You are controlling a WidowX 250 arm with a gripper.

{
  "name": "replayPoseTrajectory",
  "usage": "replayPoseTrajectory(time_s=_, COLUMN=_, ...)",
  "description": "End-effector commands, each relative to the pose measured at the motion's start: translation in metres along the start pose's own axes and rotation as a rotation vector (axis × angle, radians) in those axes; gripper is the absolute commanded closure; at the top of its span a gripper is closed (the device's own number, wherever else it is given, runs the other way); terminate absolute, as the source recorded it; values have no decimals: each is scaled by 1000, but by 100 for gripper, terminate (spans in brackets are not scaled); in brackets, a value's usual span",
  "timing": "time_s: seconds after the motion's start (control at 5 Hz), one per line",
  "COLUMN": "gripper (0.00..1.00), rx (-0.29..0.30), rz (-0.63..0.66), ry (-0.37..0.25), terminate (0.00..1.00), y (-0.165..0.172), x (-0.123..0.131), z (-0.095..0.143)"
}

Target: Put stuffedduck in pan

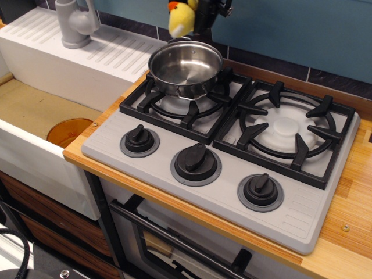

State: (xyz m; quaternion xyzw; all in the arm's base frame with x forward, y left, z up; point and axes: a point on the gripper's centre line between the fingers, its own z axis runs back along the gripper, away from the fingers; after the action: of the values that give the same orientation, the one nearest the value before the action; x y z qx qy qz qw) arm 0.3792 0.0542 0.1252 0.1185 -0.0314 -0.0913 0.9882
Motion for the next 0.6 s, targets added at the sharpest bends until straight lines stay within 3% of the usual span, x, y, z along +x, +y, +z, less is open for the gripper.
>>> replayPoseTrajectory(time_s=0.0, gripper=0, rx=20, rz=6, ry=-43, terminate=0, y=1, x=5, z=17)
replayPoseTrajectory(time_s=0.4, gripper=0, rx=25, rz=13, ry=-39, terminate=0, y=-9, x=-2, z=23)
